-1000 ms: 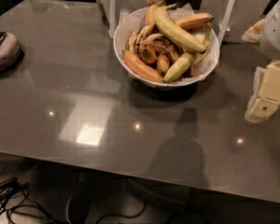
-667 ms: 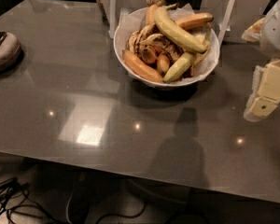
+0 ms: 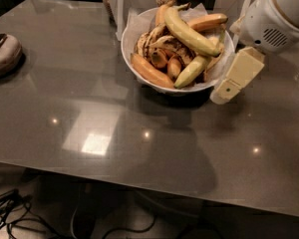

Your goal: Pick banana from white bowl

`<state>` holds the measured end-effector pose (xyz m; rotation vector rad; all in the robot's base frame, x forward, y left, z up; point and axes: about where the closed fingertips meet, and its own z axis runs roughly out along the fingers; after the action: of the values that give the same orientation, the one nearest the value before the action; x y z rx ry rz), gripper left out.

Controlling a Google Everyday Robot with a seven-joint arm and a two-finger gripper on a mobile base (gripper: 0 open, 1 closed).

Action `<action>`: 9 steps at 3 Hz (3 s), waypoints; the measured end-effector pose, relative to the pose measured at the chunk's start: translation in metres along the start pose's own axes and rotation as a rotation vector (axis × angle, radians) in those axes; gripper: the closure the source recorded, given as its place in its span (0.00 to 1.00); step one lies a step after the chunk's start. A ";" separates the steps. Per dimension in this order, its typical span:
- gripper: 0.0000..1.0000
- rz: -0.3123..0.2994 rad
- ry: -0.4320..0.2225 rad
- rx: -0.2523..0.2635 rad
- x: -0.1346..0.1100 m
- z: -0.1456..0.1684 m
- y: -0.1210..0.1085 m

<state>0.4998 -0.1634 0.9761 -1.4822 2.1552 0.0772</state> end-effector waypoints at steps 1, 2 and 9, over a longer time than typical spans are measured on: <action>0.00 0.083 -0.088 0.077 -0.047 0.011 -0.026; 0.00 0.083 -0.089 0.078 -0.047 0.011 -0.026; 0.38 0.186 -0.219 0.078 -0.094 0.077 -0.095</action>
Offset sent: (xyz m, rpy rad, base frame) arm 0.0316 0.0274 0.0123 0.0633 -0.0569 -0.0549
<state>0.6384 -0.0957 0.9736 -1.1693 2.0862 0.2087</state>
